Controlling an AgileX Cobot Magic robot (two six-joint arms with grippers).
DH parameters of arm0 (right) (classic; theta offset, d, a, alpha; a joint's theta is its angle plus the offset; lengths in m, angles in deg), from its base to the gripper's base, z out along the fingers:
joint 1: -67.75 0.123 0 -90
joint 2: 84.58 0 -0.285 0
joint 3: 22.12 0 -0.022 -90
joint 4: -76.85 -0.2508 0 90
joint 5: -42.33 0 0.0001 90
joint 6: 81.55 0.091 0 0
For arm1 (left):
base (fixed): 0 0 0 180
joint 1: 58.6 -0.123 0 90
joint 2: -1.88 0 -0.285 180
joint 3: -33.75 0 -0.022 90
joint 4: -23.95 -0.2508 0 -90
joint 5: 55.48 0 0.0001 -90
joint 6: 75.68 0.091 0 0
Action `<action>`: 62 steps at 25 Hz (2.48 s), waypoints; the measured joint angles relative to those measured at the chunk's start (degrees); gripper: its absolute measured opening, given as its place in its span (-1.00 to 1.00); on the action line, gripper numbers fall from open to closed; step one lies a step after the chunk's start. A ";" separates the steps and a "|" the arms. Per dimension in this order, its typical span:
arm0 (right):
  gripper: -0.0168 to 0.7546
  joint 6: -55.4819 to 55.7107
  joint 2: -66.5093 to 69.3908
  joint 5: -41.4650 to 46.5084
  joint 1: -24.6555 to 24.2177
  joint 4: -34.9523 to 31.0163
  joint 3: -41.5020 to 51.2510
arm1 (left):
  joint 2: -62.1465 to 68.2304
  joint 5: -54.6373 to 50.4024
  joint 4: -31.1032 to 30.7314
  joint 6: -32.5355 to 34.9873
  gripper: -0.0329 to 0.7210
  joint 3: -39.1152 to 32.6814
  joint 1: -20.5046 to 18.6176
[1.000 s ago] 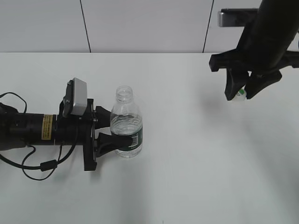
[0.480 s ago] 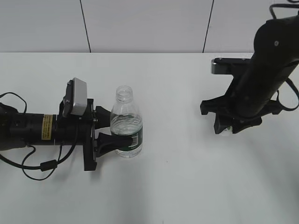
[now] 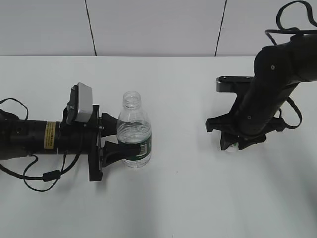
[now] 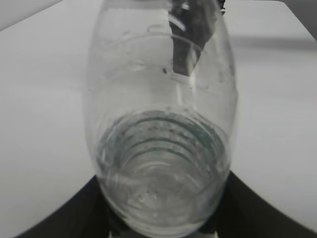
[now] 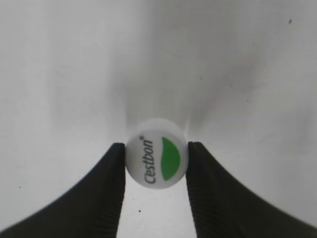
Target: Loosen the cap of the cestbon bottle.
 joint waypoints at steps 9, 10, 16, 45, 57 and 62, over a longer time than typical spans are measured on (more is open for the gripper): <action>0.57 -2.43 0.00 0.16 0.00 0.17 0.00 | 0.00 0.00 0.00 0.00 0.03 0.00 0.00; 0.58 -2.49 0.00 0.29 0.00 0.22 0.00 | 0.00 0.00 0.00 0.00 0.03 0.00 0.00; 0.58 -2.54 0.00 0.81 0.00 0.22 0.00 | 0.00 -0.35 -2.38 0.00 0.43 0.08 -0.16; 0.58 -4.72 0.00 8.14 0.00 1.52 -12.53 | -22.56 -26.87 -12.91 -24.15 0.61 0.03 -12.66; 0.58 -4.84 -1.52 21.27 0.00 11.99 -27.93 | -29.68 -41.87 -14.33 -61.83 0.36 0.03 -12.89; 0.58 -6.42 -1.52 28.41 0.00 14.42 -32.58 | -29.68 -43.72 -22.67 -74.17 0.36 -0.03 -12.89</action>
